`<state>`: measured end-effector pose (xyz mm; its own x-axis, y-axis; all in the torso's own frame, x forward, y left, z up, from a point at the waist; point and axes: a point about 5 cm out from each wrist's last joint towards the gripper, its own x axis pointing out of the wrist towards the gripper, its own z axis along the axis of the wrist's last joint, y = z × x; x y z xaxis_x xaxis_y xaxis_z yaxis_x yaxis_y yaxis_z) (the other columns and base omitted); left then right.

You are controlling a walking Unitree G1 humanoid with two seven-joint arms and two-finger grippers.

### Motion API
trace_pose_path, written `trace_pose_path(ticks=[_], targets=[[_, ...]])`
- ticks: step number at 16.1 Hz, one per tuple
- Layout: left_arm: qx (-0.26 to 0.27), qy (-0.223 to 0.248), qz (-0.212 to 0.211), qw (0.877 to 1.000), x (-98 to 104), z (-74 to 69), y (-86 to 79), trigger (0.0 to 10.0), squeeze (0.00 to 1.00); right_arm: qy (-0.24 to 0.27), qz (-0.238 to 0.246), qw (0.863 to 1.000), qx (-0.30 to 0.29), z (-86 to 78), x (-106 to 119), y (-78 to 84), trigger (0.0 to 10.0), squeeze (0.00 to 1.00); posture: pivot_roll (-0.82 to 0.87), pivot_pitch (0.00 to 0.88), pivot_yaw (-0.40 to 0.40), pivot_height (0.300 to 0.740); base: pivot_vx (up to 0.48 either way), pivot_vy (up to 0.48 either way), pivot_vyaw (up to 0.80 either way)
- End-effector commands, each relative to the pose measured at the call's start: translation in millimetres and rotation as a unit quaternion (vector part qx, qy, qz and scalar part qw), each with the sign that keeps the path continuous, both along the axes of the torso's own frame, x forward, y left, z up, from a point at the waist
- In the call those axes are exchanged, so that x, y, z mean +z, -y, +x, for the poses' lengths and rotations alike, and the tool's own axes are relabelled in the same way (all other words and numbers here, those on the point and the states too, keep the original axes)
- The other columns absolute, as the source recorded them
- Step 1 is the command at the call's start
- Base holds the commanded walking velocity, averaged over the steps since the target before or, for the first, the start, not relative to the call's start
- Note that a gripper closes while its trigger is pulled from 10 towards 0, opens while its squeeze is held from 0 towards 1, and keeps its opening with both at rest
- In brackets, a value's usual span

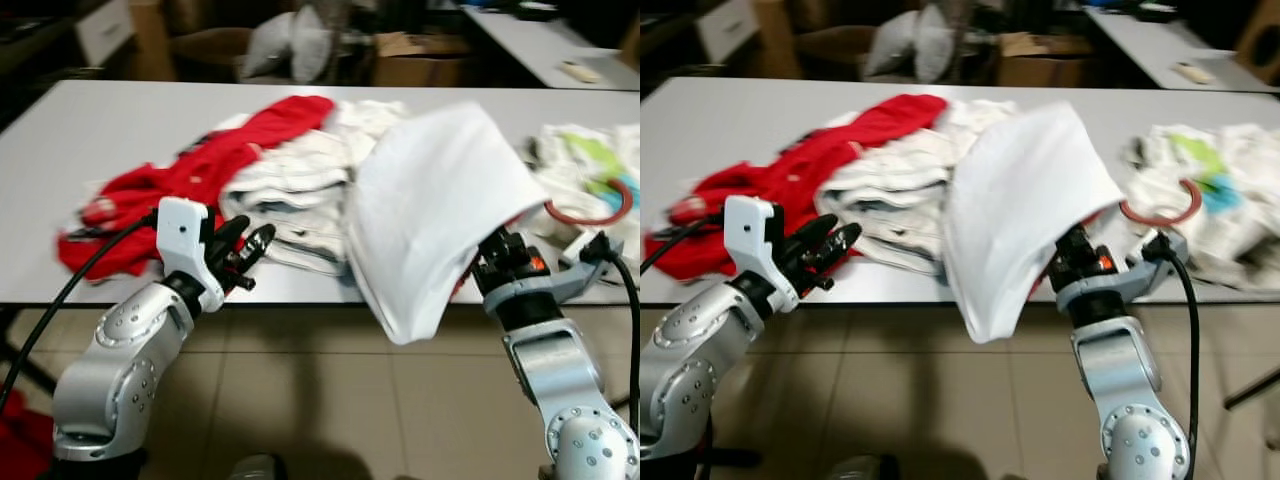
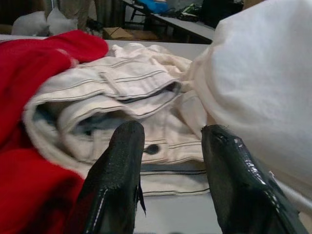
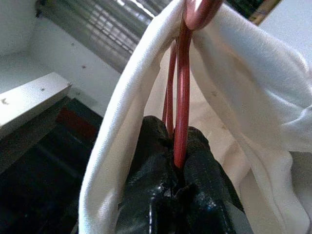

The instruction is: Hang hanger

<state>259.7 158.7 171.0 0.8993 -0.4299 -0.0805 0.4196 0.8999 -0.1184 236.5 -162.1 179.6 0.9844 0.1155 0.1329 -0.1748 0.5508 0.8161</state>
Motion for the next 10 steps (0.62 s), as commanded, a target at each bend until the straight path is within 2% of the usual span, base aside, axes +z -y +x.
trace_pose_path(ticks=[1,5,8,10], targets=[[0.001,0.006,0.001,1.0,0,0.0,3.8,10.0,0.0,0.027,-0.009,1.0,0.002,-1.5,10,0.8,10.0,0.0,-0.01,0.07,0.011,0.74,0.0,-0.45,0.0],[0.011,0.014,-0.011,1.0,3,0.2,10.8,10.0,0.0,0.038,-0.02,0.999,0.029,-4.5,12,-2.3,10.0,0.0,-0.02,0.074,0.003,0.74,0.0,-0.46,0.0],[0.015,0.017,-0.009,1.0,2,0.2,12.4,10.0,0.0,0.061,-0.036,0.995,0.067,-9.2,18,-8.0,10.0,0.0,-0.02,0.069,0.006,0.74,0.0,-0.465,0.8],[0.026,0.009,-0.015,1.0,0,2.9,12.1,10.0,0.0,0.096,-0.046,0.988,0.109,-16.1,26,-11.7,10.0,0.0,-0.02,0.063,0.013,0.74,0.0,0.0,0.8]])
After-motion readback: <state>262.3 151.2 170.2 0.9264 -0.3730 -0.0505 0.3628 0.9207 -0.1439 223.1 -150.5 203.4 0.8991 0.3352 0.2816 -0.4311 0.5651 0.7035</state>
